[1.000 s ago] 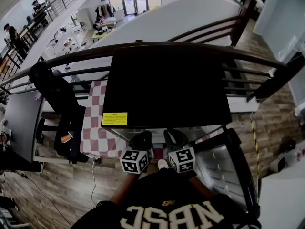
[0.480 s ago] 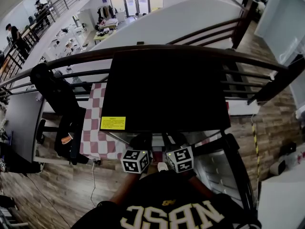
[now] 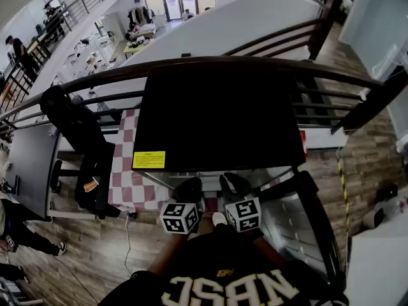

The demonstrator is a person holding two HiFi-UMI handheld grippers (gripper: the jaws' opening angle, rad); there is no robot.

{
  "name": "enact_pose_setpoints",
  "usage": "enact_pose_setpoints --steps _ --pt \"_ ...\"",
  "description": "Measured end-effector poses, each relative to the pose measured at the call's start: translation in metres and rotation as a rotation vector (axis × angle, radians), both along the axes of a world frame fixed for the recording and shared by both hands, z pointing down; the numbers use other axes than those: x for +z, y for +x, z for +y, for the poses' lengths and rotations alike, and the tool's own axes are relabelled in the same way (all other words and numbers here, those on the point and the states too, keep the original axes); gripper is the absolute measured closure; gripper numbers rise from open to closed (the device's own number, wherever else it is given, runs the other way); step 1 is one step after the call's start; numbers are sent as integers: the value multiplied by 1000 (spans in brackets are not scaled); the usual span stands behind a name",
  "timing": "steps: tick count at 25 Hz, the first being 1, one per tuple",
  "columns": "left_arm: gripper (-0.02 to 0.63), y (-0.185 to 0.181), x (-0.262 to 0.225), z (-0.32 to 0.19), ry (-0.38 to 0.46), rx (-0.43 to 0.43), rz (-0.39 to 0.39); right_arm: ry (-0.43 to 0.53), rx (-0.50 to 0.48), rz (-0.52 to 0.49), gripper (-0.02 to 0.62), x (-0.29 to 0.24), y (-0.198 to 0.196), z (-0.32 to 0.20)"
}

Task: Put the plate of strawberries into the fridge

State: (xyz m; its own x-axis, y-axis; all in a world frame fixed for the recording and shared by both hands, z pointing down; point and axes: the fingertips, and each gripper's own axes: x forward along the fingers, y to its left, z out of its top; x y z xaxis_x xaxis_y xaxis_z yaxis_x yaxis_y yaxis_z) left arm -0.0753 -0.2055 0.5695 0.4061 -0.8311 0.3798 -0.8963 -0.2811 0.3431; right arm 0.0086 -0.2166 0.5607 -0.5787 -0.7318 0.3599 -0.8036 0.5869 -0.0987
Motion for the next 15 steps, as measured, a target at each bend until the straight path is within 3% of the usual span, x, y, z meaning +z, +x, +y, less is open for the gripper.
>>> enact_pose_setpoints --steps 10,15 --pt "560 1 -4 50 25 37 21 -9 53 -25 537 0 2 54" --pt "561 -7 -31 79 145 33 -51 87 145 -64 562 -28 11 83"
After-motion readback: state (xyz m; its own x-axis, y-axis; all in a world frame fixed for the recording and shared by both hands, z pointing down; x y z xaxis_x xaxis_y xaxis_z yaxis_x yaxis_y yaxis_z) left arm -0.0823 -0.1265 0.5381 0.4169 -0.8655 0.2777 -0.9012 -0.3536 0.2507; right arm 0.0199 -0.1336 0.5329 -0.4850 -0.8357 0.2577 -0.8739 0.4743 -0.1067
